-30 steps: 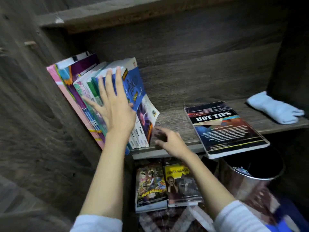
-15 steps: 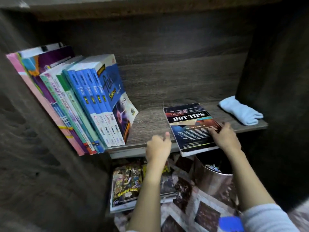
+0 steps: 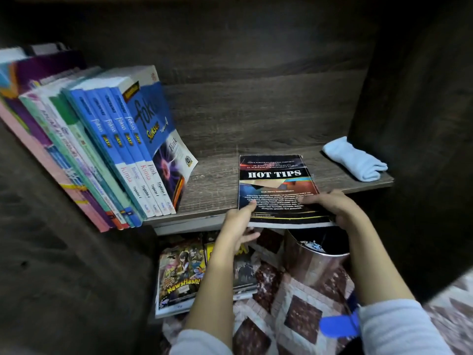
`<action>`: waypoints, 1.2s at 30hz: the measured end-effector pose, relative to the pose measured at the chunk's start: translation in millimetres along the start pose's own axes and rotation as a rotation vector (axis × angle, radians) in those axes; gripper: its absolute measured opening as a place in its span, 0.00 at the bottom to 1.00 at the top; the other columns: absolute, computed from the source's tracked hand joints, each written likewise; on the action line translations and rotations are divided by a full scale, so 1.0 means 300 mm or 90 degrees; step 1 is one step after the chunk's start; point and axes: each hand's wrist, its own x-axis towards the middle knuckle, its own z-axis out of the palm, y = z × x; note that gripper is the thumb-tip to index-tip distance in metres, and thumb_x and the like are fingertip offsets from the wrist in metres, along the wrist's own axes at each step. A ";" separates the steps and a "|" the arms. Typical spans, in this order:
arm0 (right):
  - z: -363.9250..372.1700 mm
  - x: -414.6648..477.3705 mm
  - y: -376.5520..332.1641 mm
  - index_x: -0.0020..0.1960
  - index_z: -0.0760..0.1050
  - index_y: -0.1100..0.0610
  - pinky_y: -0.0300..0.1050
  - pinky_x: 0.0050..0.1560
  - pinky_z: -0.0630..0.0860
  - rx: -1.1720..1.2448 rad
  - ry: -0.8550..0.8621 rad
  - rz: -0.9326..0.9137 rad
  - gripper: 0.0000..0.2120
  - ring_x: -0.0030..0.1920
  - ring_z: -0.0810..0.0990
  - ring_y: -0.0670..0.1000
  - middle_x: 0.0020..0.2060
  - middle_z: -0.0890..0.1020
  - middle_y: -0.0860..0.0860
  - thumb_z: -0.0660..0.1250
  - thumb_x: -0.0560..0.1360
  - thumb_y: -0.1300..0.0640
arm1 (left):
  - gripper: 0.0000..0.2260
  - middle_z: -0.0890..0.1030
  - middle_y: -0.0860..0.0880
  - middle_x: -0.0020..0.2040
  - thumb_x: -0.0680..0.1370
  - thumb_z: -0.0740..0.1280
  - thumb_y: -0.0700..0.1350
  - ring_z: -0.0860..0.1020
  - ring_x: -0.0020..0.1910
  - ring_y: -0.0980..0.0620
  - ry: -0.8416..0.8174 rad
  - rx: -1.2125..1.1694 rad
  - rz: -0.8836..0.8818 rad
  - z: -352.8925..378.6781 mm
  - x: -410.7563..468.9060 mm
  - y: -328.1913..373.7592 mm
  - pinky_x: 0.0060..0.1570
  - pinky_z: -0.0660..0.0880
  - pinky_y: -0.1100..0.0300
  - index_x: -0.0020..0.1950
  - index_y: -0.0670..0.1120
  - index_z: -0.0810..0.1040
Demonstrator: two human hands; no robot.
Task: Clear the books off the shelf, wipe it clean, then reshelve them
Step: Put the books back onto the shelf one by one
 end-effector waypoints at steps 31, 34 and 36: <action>0.590 -0.297 -0.082 0.71 0.67 0.60 0.37 0.30 0.66 -0.062 0.197 -0.796 0.27 0.23 0.75 0.52 0.35 0.84 0.57 0.64 0.72 0.65 | 0.18 0.73 0.50 0.66 0.79 0.65 0.48 0.74 0.58 0.64 0.326 0.017 0.624 -0.291 -0.295 0.375 0.64 0.71 0.55 0.68 0.49 0.70; 0.702 -0.313 -0.026 0.72 0.60 0.53 0.41 0.30 0.76 -0.097 0.135 -0.829 0.30 0.29 0.80 0.55 0.49 0.84 0.56 0.57 0.70 0.62 | 0.28 0.64 0.52 0.73 0.77 0.67 0.50 0.65 0.69 0.61 0.275 0.021 0.680 -0.310 -0.310 0.395 0.70 0.64 0.57 0.74 0.51 0.60; 0.761 -0.321 0.003 0.73 0.55 0.49 0.47 0.31 0.80 -0.131 0.114 -0.844 0.33 0.35 0.83 0.57 0.57 0.82 0.56 0.55 0.69 0.61 | 0.34 0.60 0.60 0.72 0.75 0.70 0.50 0.61 0.68 0.68 0.319 0.123 0.719 -0.337 -0.301 0.394 0.69 0.59 0.67 0.76 0.52 0.55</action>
